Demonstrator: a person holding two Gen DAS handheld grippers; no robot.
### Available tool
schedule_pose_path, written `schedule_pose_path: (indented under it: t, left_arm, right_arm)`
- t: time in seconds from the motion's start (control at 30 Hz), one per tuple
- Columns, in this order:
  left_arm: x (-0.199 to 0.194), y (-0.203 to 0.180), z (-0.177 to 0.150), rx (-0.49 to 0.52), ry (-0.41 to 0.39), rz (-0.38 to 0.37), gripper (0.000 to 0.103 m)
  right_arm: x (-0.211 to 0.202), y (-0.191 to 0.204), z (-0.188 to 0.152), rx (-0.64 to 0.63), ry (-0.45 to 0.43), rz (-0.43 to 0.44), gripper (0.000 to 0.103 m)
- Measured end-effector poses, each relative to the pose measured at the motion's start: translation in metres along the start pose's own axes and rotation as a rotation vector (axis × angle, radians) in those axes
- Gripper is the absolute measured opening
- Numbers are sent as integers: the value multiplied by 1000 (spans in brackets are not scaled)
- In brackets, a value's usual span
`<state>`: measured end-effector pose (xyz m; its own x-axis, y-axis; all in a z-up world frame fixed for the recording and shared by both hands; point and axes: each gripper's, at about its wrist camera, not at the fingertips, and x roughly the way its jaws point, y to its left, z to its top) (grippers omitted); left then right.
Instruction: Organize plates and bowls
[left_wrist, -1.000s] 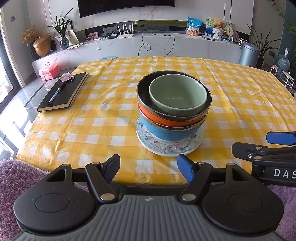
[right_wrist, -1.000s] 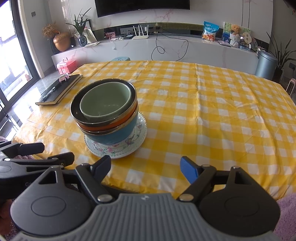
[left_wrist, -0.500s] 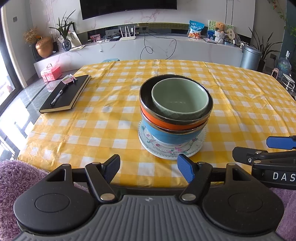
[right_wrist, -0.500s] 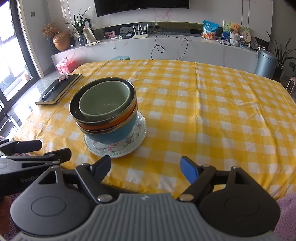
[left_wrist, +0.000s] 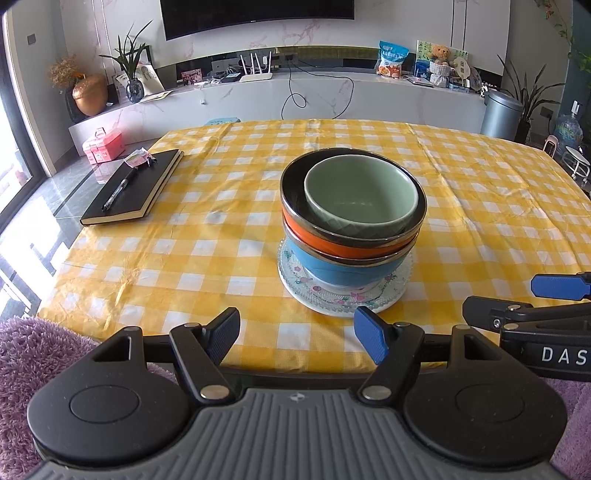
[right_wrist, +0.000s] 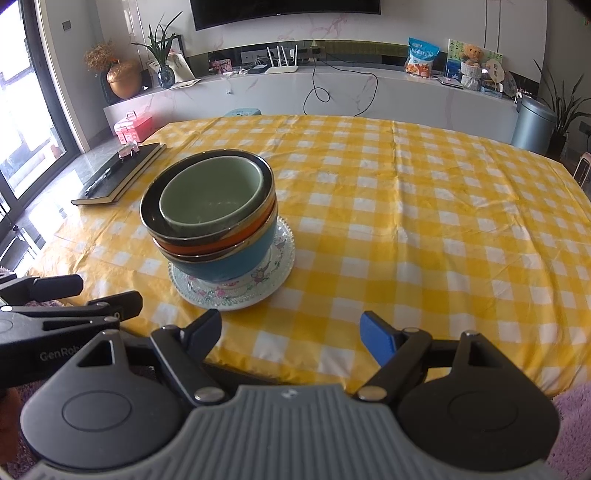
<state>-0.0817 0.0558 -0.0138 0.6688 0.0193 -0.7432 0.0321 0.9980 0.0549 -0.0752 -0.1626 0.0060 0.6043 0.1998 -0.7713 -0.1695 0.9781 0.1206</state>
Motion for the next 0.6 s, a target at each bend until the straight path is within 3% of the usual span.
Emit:
schedule_pose_path:
  t: [0.6]
  left_arm:
    - [-1, 0, 0, 7, -9, -2, 83]
  right_arm:
    - [1, 0, -1, 1, 0, 1, 81]
